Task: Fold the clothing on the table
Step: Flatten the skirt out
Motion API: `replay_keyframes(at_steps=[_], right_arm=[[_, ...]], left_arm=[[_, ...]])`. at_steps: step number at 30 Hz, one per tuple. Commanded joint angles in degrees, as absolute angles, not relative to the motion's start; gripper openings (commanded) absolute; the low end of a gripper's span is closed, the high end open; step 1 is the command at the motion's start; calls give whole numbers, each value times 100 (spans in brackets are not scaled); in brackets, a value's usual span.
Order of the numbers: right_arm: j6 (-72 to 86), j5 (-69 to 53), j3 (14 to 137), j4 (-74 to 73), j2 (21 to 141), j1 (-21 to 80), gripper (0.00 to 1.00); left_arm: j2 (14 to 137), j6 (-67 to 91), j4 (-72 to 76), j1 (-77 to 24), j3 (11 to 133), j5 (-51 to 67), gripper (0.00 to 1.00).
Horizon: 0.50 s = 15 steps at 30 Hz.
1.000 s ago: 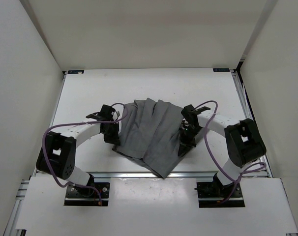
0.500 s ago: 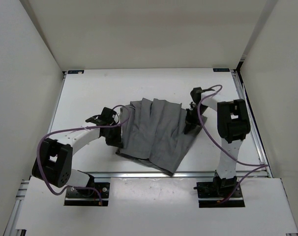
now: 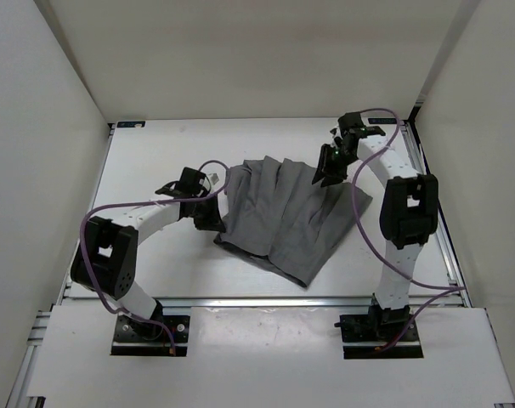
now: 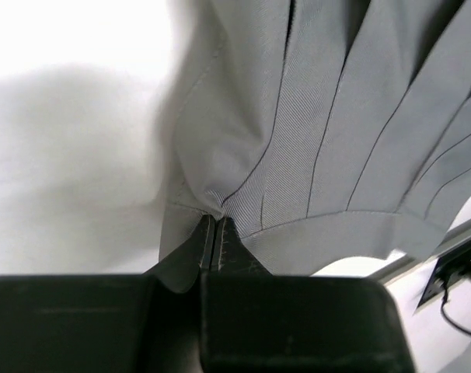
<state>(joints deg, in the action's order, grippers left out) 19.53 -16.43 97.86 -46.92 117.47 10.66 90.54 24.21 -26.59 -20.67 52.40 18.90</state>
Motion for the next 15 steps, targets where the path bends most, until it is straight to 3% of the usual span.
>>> replay_keyframes(at_steps=[1, 7, 15], right_arm=[[1968, -1740, 9250, -5114, 10751, 1511, 45], [2749, -1951, 7202, -4782, 9538, 2091, 49], [3796, -2821, 5258, -4061, 8956, 2408, 51]], left_arm=[[8877, 2364, -2540, -1890, 5458, 1934, 0], [8921, 2198, -2575, -1819, 5300, 1855, 0], [9044, 2083, -2610, -1758, 5203, 1855, 0]])
